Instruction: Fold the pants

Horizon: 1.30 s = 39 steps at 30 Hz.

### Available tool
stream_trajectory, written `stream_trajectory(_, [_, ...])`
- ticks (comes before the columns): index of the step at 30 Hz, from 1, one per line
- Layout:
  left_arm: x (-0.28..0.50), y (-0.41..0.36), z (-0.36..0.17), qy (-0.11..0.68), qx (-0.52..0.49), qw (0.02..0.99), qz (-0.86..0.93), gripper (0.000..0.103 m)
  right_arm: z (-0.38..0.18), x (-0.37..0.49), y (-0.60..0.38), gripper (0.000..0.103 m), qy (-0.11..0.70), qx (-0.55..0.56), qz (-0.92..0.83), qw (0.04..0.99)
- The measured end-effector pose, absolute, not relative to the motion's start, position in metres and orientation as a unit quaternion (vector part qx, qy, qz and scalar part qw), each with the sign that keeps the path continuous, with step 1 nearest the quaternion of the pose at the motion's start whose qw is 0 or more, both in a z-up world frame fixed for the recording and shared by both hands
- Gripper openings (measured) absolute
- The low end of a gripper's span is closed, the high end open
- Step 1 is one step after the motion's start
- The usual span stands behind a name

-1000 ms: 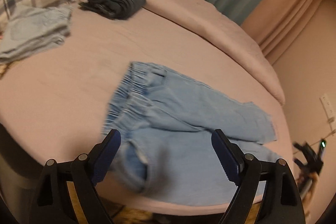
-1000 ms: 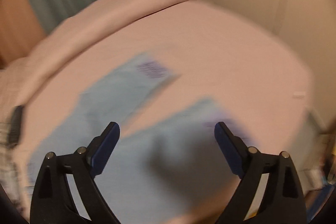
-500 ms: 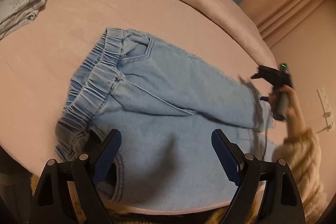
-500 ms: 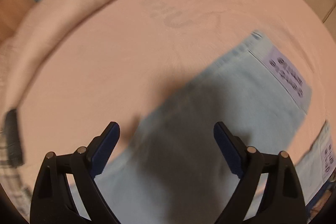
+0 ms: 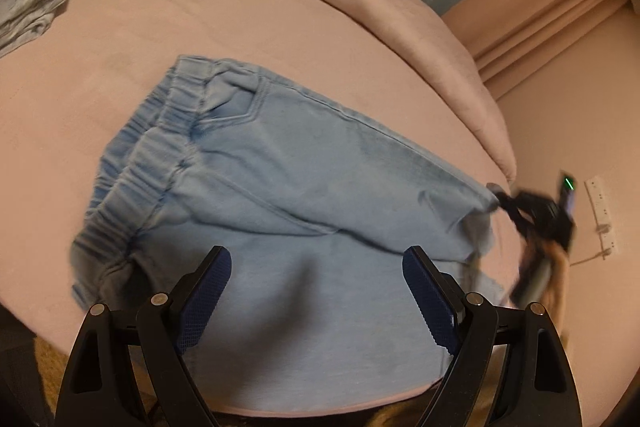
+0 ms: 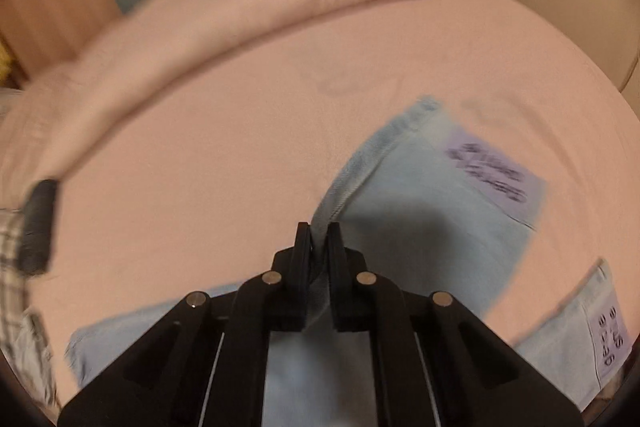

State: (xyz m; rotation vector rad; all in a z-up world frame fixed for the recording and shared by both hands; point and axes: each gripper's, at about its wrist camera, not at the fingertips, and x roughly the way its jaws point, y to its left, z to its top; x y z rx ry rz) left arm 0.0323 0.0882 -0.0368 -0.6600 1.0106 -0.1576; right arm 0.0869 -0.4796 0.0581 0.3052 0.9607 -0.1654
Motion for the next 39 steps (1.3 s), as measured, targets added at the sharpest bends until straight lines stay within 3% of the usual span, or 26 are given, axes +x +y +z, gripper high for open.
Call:
stream_trajectory(4, [0.042,0.085,-0.03,0.465,-0.334,0.815,-0.091,0.087,0.072,-0.006,-0.492,0.007,0.408,0.189,-0.057,0.892])
stream_trajectory(7, [0.054,0.083,-0.029,0.469,-0.351,0.805,-0.096,0.087,0.046,-0.059,-0.49,0.006,0.424,0.199,-0.065,0.881])
stream_trajectory(12, [0.093,0.071,-0.036,0.49,-0.354,0.79,-0.101,0.087,-0.016,-0.061,-0.49,0.006,0.487,0.195,-0.078,0.847])
stream_trajectory(22, [0.162,0.049,-0.078,0.536,-0.352,0.763,-0.08,0.087,-0.017,-0.056,-0.493,0.004,0.48,0.195,-0.067,0.852])
stream_trajectory(23, [0.165,0.051,-0.086,0.539,-0.359,0.759,-0.065,0.083,-0.017,-0.065,-0.5,0.004,0.48,0.197,-0.066,0.852])
stream_trajectory(25, [0.165,0.057,-0.097,0.539,-0.38,0.751,-0.039,0.052,-0.016,-0.068,-0.502,0.004,0.479,0.195,-0.064,0.853])
stream_trajectory(26, [0.163,0.058,-0.1,0.538,-0.385,0.749,-0.038,0.02,-0.019,-0.068,-0.5,0.004,0.479,0.195,-0.063,0.853])
stream_trajectory(27, [0.16,0.059,-0.101,0.54,-0.392,0.743,-0.049,0.002,-0.019,-0.068,-0.5,0.004,0.48,0.196,-0.062,0.853])
stream_trajectory(36, [0.056,0.064,-0.006,0.443,-0.358,0.813,-0.122,0.002,0.017,-0.072,-0.507,0.005,0.455,0.175,-0.059,0.871])
stream_trajectory(39, [0.013,0.066,0.001,0.436,-0.338,0.82,-0.151,0.002,0.041,-0.085,-0.515,0.006,0.428,0.176,-0.056,0.885])
